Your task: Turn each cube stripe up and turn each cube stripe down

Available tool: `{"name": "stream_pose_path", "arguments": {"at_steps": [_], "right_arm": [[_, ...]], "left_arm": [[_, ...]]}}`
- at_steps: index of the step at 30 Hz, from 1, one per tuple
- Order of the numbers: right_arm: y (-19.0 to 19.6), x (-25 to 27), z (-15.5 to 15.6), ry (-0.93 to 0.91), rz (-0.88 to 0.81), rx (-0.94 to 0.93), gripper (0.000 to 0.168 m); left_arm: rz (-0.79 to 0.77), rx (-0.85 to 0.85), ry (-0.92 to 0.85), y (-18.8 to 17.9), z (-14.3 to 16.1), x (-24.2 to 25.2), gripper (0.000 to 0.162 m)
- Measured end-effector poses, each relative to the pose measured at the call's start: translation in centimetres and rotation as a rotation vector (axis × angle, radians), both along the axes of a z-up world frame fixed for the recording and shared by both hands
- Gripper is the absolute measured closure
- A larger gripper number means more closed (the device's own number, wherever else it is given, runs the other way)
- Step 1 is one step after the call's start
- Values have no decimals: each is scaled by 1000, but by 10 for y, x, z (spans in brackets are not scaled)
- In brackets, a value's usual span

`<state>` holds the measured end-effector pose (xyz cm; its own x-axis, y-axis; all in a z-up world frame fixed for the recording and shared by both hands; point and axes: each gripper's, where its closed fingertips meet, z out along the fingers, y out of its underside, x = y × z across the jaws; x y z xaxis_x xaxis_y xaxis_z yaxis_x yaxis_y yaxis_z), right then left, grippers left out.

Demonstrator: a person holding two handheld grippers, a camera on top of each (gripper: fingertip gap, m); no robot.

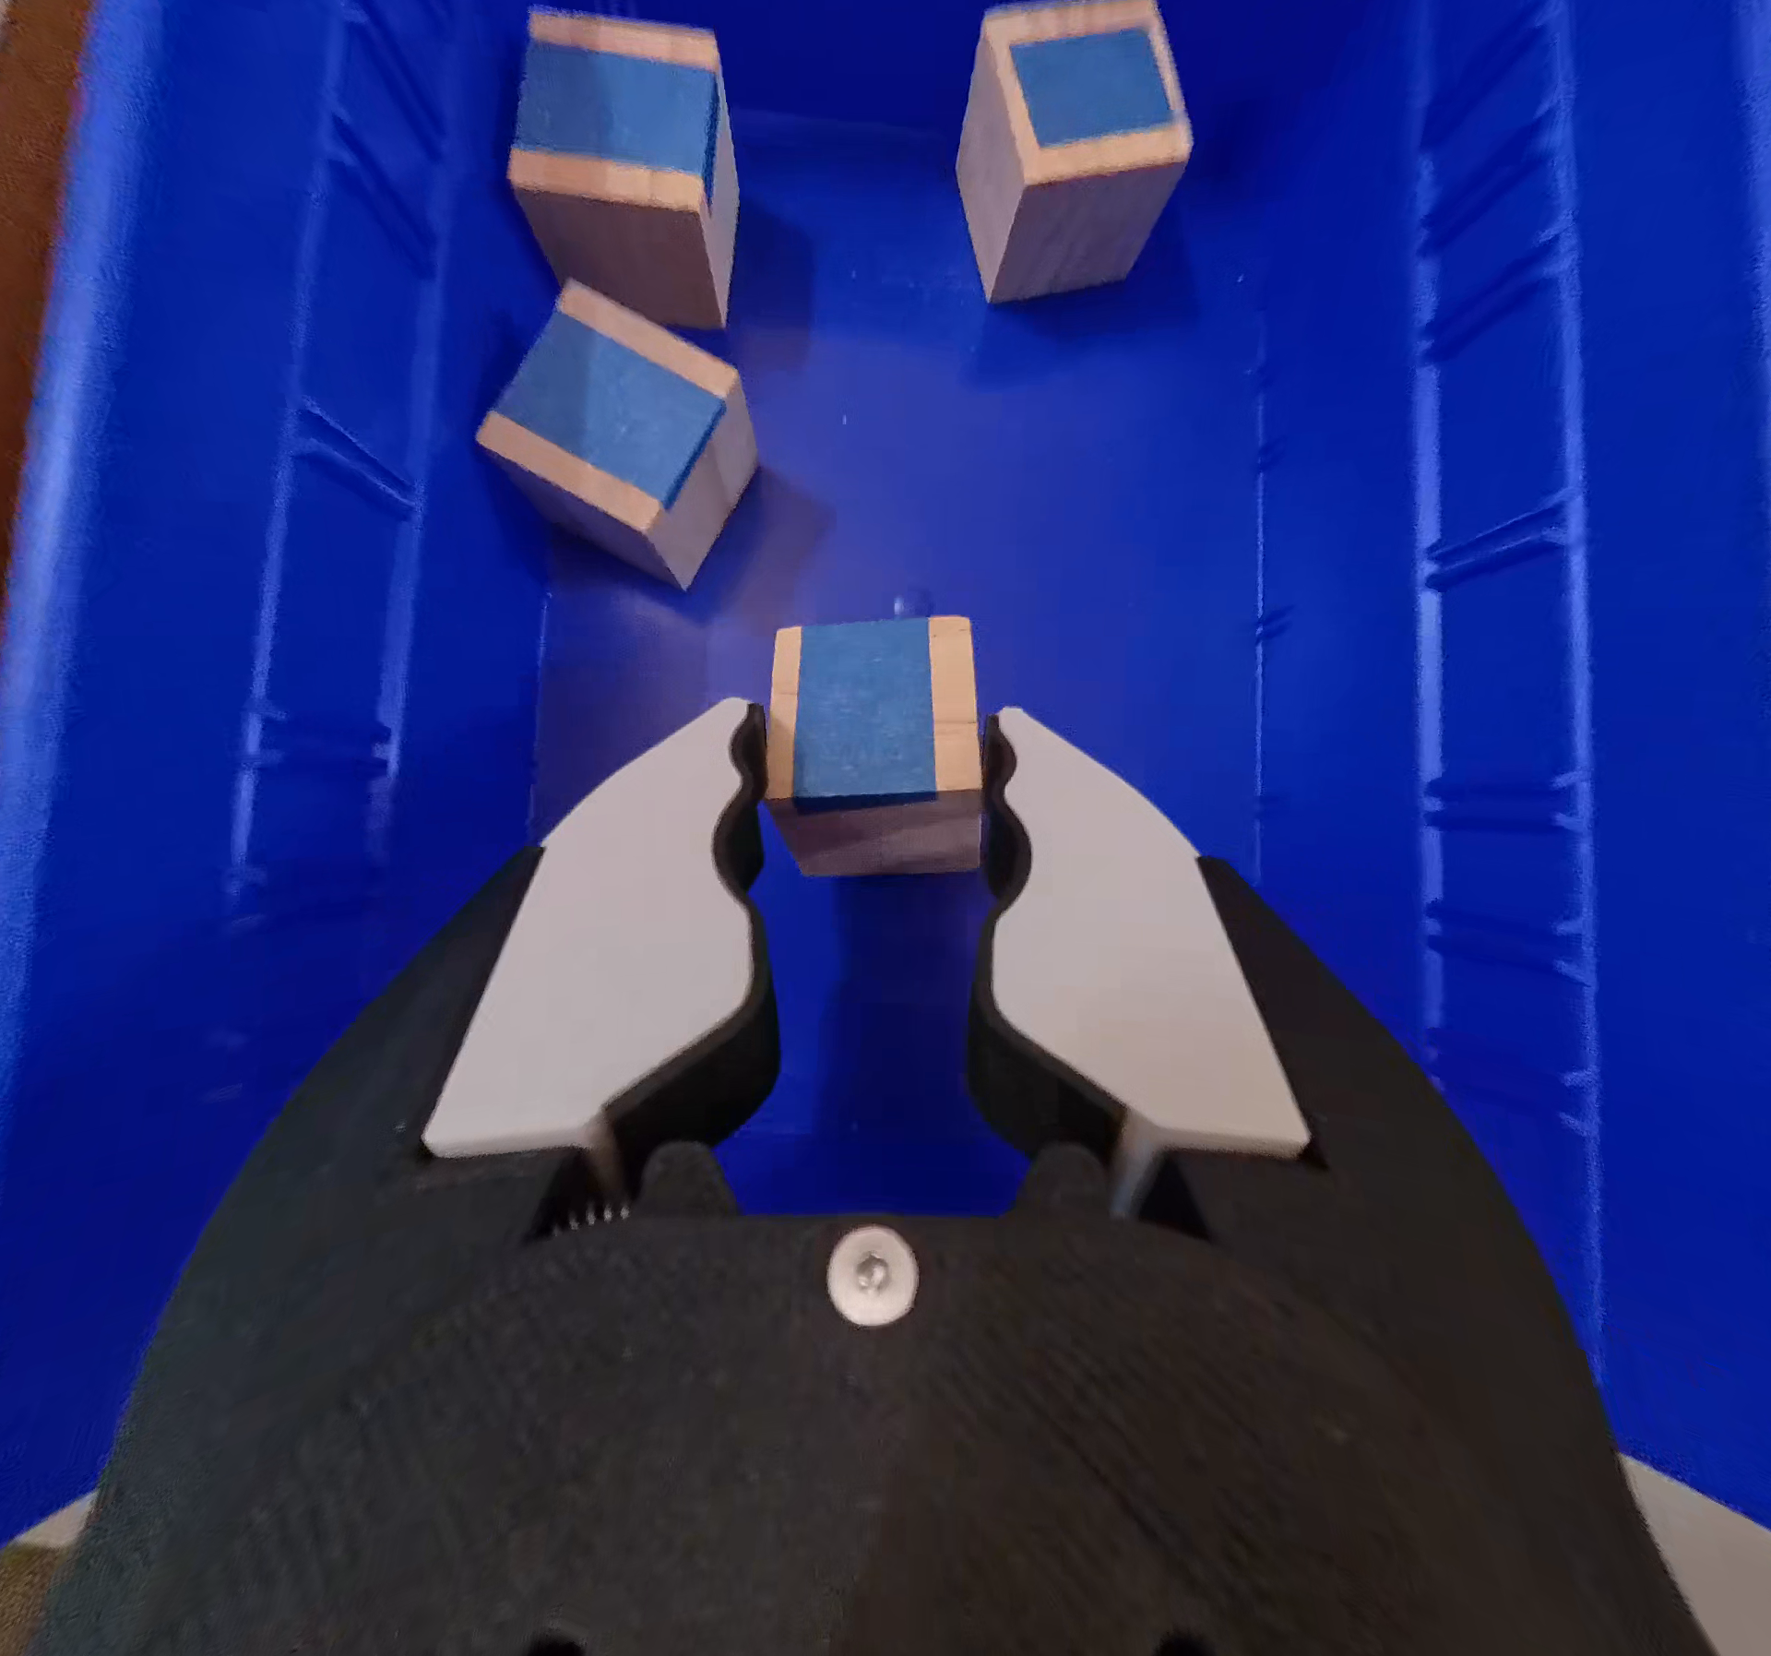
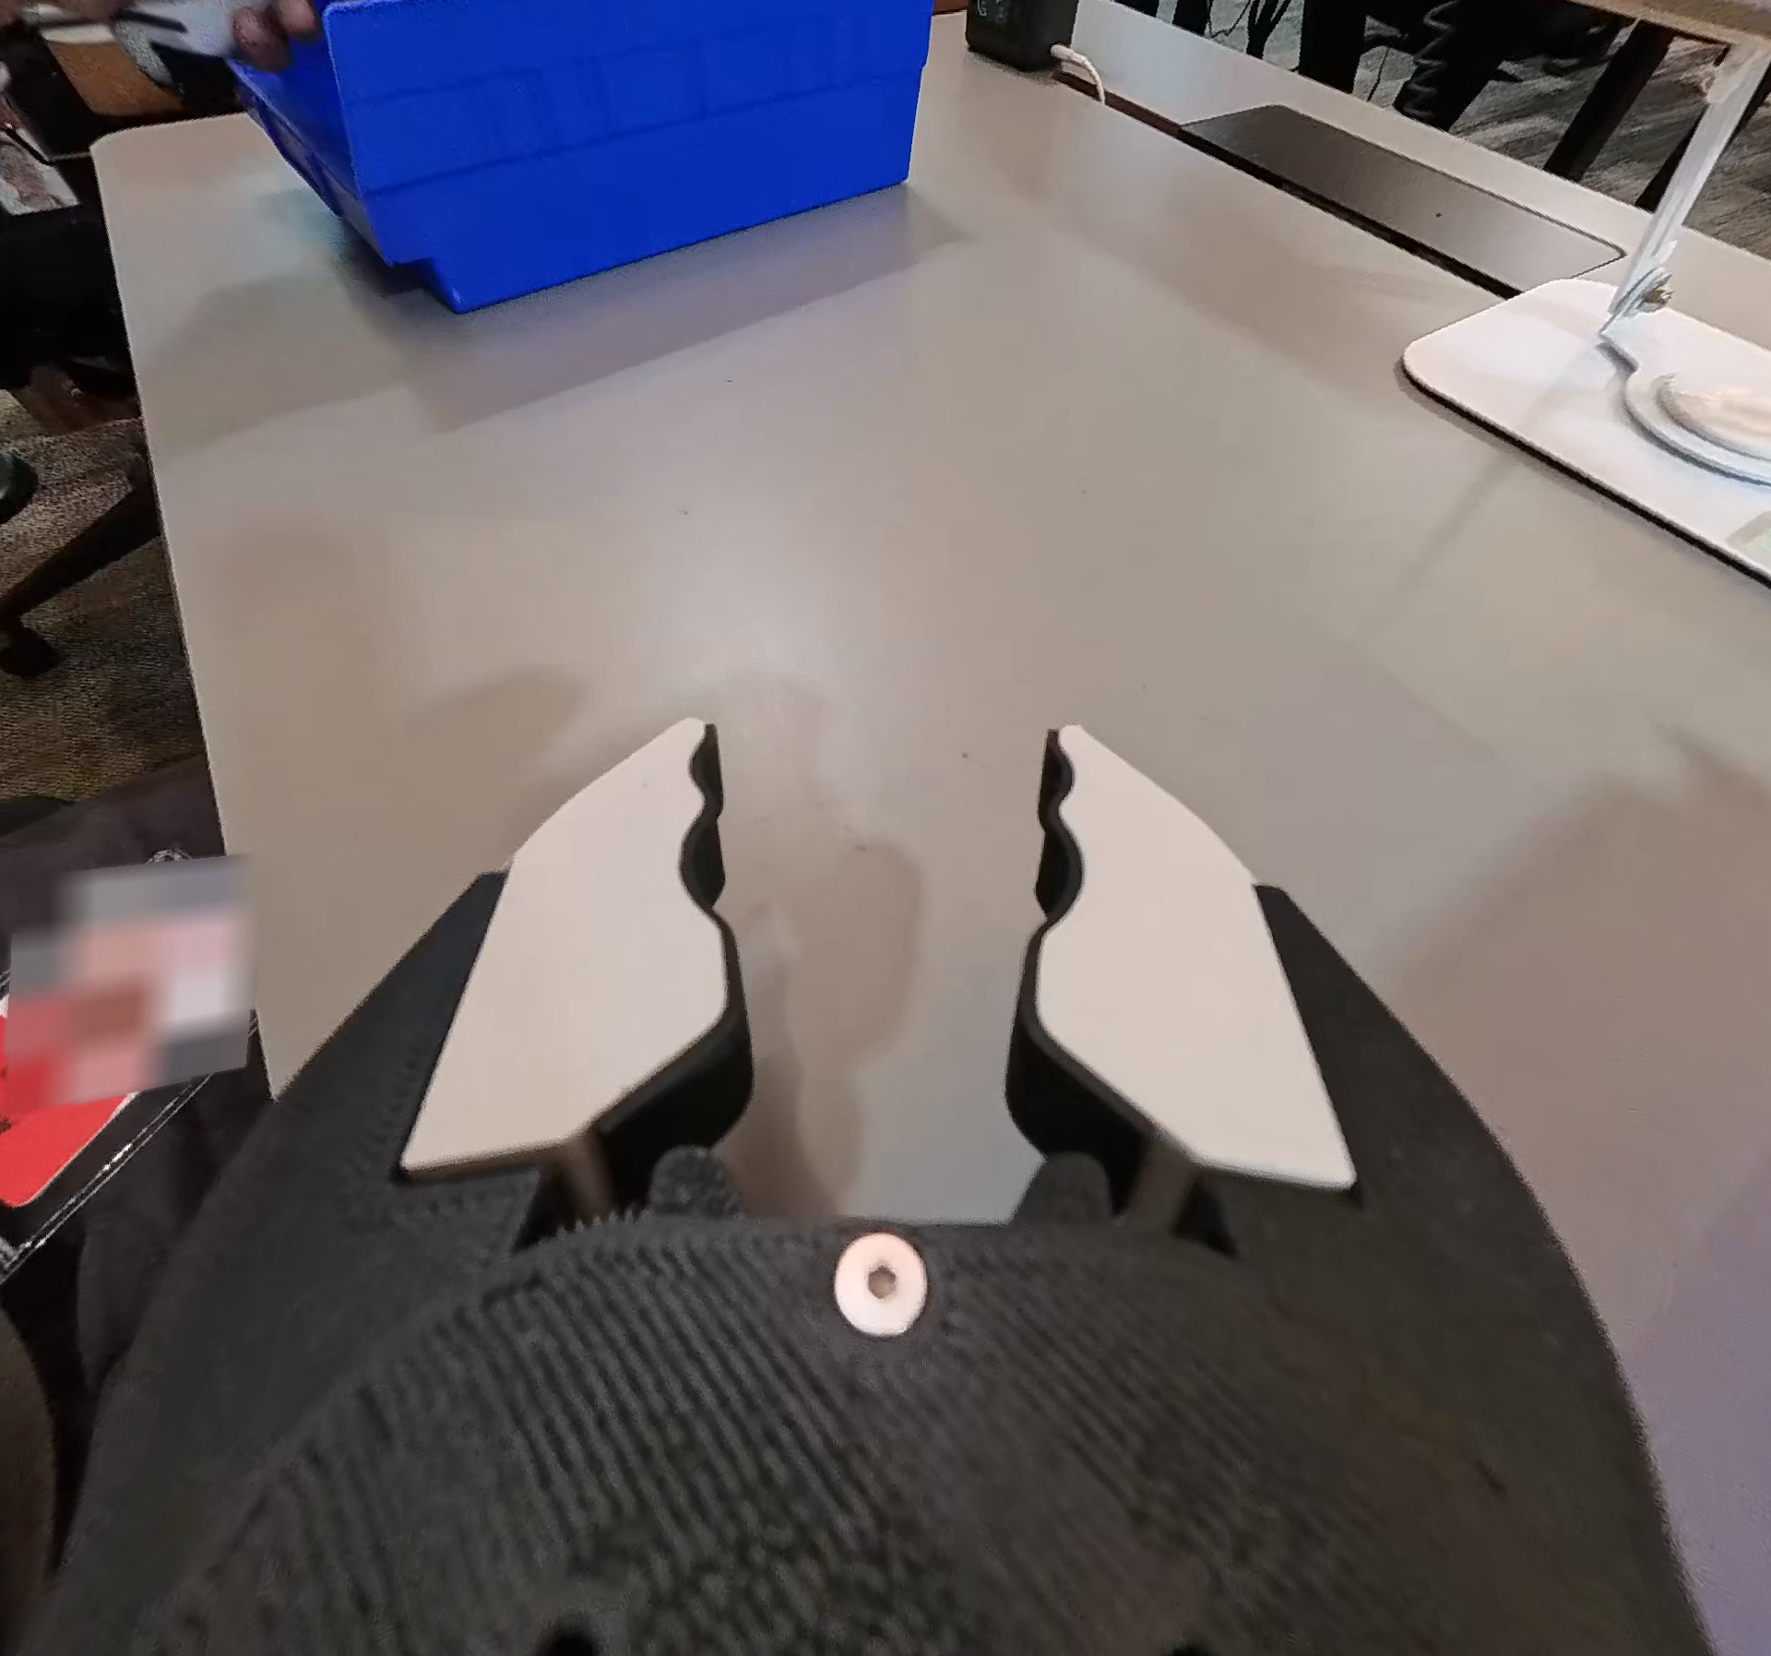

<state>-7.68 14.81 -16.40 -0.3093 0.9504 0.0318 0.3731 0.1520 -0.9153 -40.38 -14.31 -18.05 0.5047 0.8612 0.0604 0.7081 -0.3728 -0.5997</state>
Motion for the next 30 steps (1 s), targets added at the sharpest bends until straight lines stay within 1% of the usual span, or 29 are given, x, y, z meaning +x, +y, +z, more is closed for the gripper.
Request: {"name": "stream_pose_path", "arguments": {"at_steps": [1, 4, 7, 10, 12, 15, 17, 19, 21, 23, 25, 27, 28, 29, 30], "right_arm": [[0, 0, 0, 1, -1, 2, 104], [1, 0, 0, 0, -3, 2, 104], [2, 0, -1, -6, -4, -1, 104], [1, 0, -2, -6, -3, 8, 105], [1, 0, -2, -7, -1, 17, 105], [1, 0, -3, -11, 1, 19, 105], [1, 0, -3, -13, 0, 17, 105], [2, -1, -3, -8, -4, 20, 105], [5, -2, -1, 3, -14, 29, 106], [8, -3, 3, 24, -28, 25, 108], [12, -4, 12, 62, -62, -11, 106], [17, -4, 27, 130, -94, -56, 104], [19, -3, 38, 181, -102, -70, 103], [21, -1, 50, 243, -106, -76, 103], [22, 2, 63, 313, -109, -76, 102]], "left_arm": [[-4, -30, -27, 0, -6, 3, 115], [-19, -96, -61, -1, -10, 9, 116], [-42, -159, -167, -4, -27, 22, 103], [-38, -172, -202, -6, -40, 24, 100], [-38, -131, -205, -2, -39, 23, 109], [-33, -73, -167, 1, -26, 18, 112], [-25, 10, -108, 6, -5, 12, 112], [-47, 161, -43, 20, 25, 10, 112], [-96, 369, 6, 41, 65, 16, 113], [-192, 625, 21, 71, 112, 34, 113], [-370, 908, -48, 109, 161, 71, 114], [-594, 1193, -210, 142, 206, 122, 114], [-686, 1312, -283, 155, 224, 146, 114], [-756, 1397, -348, 169, 236, 166, 114], [-818, 1445, -414, 183, 242, 186, 114]]}}
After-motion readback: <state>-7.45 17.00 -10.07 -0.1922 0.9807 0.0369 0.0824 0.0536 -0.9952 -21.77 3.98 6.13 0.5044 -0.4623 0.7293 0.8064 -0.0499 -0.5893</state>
